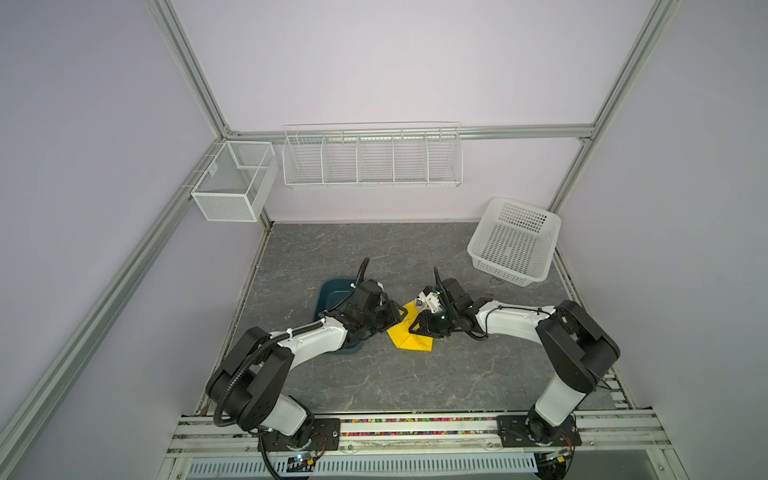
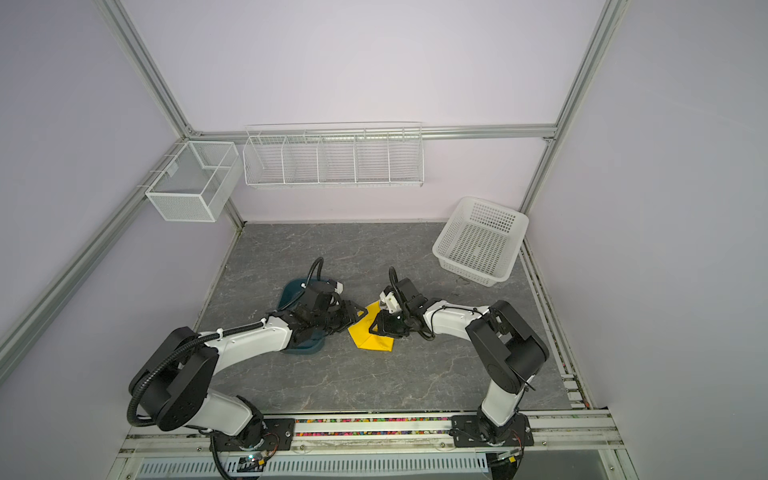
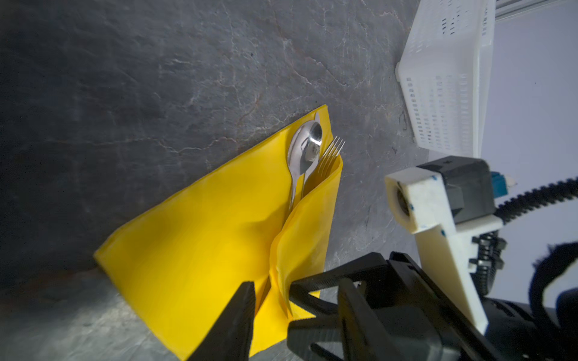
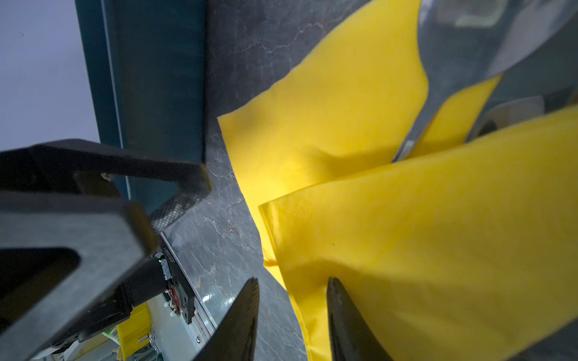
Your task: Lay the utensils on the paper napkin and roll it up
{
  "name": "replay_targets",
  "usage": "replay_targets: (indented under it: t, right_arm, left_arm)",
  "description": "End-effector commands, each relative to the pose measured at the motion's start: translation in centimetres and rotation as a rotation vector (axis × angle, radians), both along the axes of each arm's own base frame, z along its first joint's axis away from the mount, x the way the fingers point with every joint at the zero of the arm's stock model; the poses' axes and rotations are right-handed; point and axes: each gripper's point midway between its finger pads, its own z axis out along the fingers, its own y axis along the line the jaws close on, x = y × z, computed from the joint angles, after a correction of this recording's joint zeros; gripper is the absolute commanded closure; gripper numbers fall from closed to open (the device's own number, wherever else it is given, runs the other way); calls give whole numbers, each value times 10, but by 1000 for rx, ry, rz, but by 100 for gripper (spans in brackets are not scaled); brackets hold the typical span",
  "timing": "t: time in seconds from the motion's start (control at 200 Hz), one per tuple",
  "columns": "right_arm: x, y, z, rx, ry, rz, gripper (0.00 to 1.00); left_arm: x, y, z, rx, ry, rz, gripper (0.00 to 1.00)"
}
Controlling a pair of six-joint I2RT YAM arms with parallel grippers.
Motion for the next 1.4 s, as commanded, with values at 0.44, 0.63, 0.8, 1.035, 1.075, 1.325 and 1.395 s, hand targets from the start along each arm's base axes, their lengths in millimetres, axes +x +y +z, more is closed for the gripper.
replay_targets:
  t: [0.44, 0.63, 0.8, 1.035, 1.075, 1.325, 1.395]
  right_arm:
    - [-5, 0, 9, 19, -10, 9, 61]
    - [-5, 2, 10, 27, -10, 14, 62]
    - [-4, 4, 12, 31, -12, 15, 62]
    - [-5, -9, 27, 14, -54, -25, 61]
    - [-6, -14, 29, 4, -61, -41, 63]
    - [-22, -35, 16, -26, -19, -116, 81]
    - [-26, -37, 11, -22, 0, -132, 85]
  left_arm:
    - [0, -24, -25, -23, 112, -86, 58]
    - [2, -23, -32, -20, 115, -72, 68]
    - [1, -29, -32, -47, 117, -96, 90]
    - [-1, -22, -34, -23, 93, -94, 100]
    - [-2, -22, -35, -21, 91, -100, 100]
    - [-9, -19, -40, -5, 94, -127, 100]
    - [-10, -17, -41, 5, 92, -126, 100]
